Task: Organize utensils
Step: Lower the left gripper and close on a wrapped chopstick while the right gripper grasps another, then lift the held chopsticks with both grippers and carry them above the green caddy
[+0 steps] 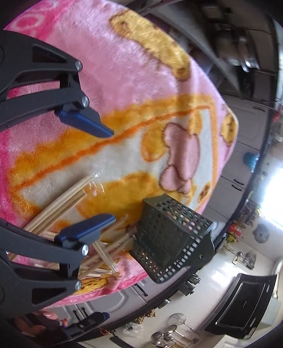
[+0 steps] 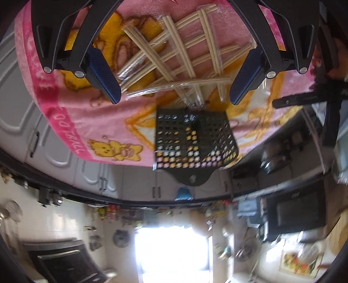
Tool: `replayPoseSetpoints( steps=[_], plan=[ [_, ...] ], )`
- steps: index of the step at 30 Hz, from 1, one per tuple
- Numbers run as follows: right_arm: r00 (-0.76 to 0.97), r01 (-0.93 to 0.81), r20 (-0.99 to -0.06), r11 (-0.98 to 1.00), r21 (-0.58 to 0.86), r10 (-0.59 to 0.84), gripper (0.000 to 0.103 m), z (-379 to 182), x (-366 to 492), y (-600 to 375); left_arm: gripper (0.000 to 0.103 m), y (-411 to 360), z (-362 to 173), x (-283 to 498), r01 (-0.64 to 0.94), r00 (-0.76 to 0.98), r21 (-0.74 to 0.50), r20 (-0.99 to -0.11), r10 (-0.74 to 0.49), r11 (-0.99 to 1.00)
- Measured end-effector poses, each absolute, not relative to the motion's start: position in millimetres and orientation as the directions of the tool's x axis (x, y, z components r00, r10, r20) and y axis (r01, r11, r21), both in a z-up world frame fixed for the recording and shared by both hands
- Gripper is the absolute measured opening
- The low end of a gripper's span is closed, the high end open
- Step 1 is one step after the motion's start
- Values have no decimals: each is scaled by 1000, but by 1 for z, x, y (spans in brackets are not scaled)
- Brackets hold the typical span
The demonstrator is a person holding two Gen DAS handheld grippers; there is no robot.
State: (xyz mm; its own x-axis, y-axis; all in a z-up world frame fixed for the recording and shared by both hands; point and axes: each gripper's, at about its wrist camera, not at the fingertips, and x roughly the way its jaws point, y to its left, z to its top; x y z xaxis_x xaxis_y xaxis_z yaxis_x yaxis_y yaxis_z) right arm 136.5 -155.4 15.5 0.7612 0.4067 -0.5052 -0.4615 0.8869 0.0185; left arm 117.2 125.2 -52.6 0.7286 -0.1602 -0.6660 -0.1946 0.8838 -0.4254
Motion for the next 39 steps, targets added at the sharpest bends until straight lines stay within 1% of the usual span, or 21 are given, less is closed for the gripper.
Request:
replayPoseSetpoints(
  steps=[3, 5, 7, 8, 9, 10, 12, 14, 16, 19, 20, 21, 22, 25, 28, 30, 31, 32, 33, 34, 39],
  plan=[
    [730, -514, -541, 857, -32, 417, 97, 7, 138, -135, 55, 127, -61, 121, -195, 707, -451, -680, -193, 871],
    [708, -547, -570, 834, -71, 416, 97, -2, 139, -119, 54, 127, -63, 122, -189, 702, -457, -682, -206, 869],
    [694, -574, -591, 812, -108, 412, 96, -10, 139, -105, 45, 128, -66, 124, -182, 695, -474, -681, -228, 861],
    [690, -587, -600, 798, -136, 405, 95, -14, 139, -98, 43, 128, -68, 125, -182, 692, -484, -681, -238, 856],
    [686, -597, -607, 788, -154, 401, 95, -16, 139, -93, 39, 128, -70, 126, -180, 690, -486, -682, -242, 855],
    [680, -609, -620, 772, -181, 391, 95, -21, 139, -85, 33, 128, -70, 127, -178, 688, -486, -683, -245, 855],
    [671, -624, -643, 749, -224, 368, 95, -29, 141, -74, 26, 127, -73, 129, -169, 680, -492, -685, -260, 854],
    [671, -631, -665, 724, -279, 329, 95, -38, 144, -62, 24, 126, -76, 131, -165, 675, -499, -686, -271, 851],
    [675, -635, -668, 707, -311, 313, 95, -42, 145, -56, 17, 125, -77, 133, -160, 668, -499, -690, -279, 851],
    [663, -650, -698, 672, -355, 272, 94, -51, 150, -45, 8, 126, -80, 135, -165, 665, -505, -691, -283, 847],
    [665, -650, -701, 660, -375, 257, 93, -55, 152, -41, 6, 126, -81, 136, -165, 666, -506, -690, -283, 847],
    [667, -653, -701, 651, -387, 252, 88, -57, 152, -39, 4, 127, -81, 137, -164, 666, -504, -691, -282, 848],
    [667, -655, -704, 642, -398, 245, 86, -60, 153, -36, 4, 127, -81, 137, -162, 667, -505, -689, -283, 848],
    [669, -657, -707, 629, -416, 231, 82, -64, 158, -29, 3, 128, -79, 139, -150, 673, -503, -683, -285, 851],
    [669, -665, -705, 613, -426, 236, 71, -66, 159, -24, 3, 130, -78, 139, -144, 681, -506, -674, -286, 850],
    [672, -669, -702, 600, -438, 236, 57, -66, 160, -20, 2, 132, -77, 140, -139, 683, -509, -671, -290, 850],
    [679, -667, -697, 592, -452, 233, 52, -67, 160, -17, 2, 133, -76, 140, -139, 684, -510, -670, -290, 849],
    [685, -666, -691, 581, -467, 230, 42, -68, 161, -15, 2, 134, -76, 140, -137, 685, -513, -667, -293, 847],
    [687, -666, -689, 579, -471, 230, 28, -68, 162, -12, 2, 134, -75, 140, -136, 687, -516, -664, -295, 846],
    [689, -664, -684, 585, -465, 239, 24, -65, 163, -12, 2, 135, -74, 139, -136, 689, -520, -661, -297, 843],
    [701, -654, -643, 638, -405, 310, 17, -40, 168, -27, 2, 135, -57, 136, -107, 710, -531, -632, -310, 840]
  ],
)
